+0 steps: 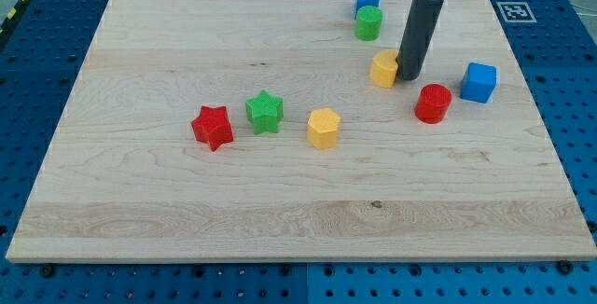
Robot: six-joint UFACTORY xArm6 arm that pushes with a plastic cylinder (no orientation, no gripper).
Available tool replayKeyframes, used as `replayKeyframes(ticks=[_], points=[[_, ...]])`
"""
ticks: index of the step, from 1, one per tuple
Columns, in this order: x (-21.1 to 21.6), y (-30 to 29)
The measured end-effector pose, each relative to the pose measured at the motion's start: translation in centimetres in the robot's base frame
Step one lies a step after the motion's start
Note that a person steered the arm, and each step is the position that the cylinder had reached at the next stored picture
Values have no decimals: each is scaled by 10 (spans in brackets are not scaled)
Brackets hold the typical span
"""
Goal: Move the yellow heart to the bottom left of the green circle
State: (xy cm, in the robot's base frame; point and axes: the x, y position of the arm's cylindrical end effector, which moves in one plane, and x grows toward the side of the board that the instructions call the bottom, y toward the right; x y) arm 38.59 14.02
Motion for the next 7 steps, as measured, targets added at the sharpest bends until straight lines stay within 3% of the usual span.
replayKeyframes(ticks=[3,7], points=[[48,-3],[47,-19]])
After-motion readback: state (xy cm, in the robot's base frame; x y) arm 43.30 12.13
